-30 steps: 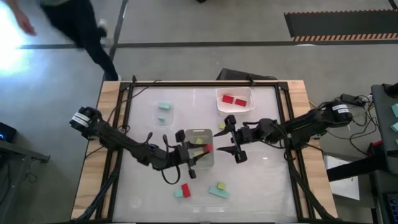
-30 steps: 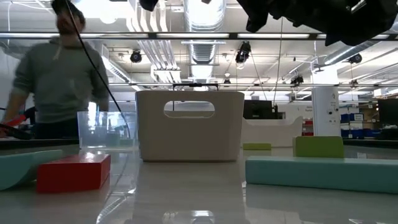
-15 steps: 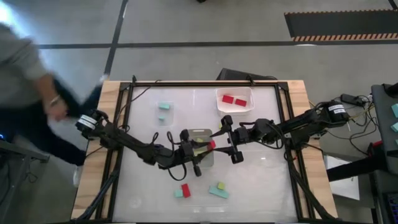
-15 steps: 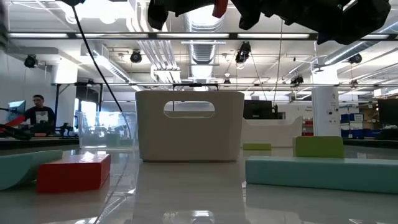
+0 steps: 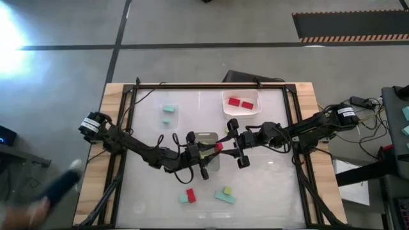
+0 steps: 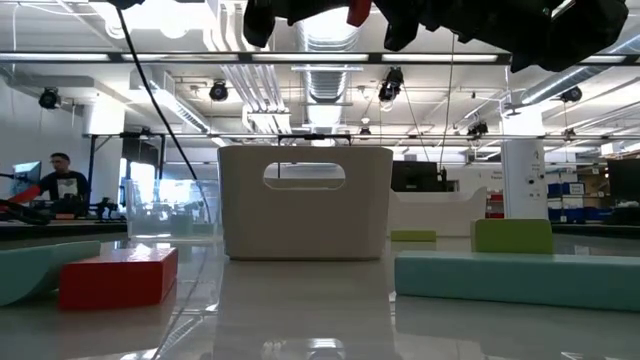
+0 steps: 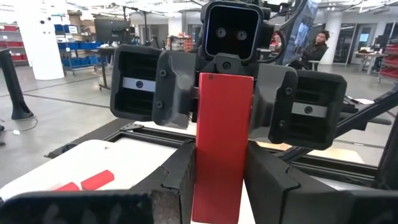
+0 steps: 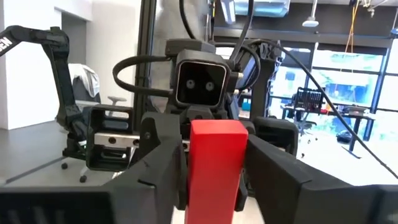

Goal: Sort & place blocks by color
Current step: Put the red block into the white bin

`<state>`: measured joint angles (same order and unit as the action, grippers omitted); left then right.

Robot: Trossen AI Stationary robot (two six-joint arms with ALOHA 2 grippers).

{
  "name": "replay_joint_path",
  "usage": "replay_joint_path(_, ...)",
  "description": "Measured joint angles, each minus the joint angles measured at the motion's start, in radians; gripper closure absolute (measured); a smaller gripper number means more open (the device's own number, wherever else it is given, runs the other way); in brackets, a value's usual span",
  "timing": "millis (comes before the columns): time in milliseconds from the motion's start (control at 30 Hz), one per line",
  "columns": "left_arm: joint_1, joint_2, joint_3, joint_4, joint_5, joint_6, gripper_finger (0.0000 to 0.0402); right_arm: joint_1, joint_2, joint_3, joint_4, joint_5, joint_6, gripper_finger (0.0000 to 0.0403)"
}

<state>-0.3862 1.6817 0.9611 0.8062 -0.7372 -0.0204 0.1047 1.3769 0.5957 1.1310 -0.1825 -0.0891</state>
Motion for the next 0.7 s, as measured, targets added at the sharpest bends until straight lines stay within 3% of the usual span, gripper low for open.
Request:
replay_joint_path(200, 0.0, 0.0, 0.0, -0.001, 0.003, 0.001, 0.0286, 0.0, 0.0, 0.0, -0.005, -0.001, 0.005, 0.0308)
replay_joint_path(467, 0.0, 0.0, -0.003, -0.003, 0.002, 0.0, 0.0247, 0.0, -0.006, 0.0, -0.034, 0.0, 0.002, 0.0308)
replay_joint_path(700, 0.0, 0.0, -0.006, -0.012, 0.001, 0.008, 0.0186, 0.0, -0.016, 0.0, -0.062, 0.0, 0.011, 0.0308)
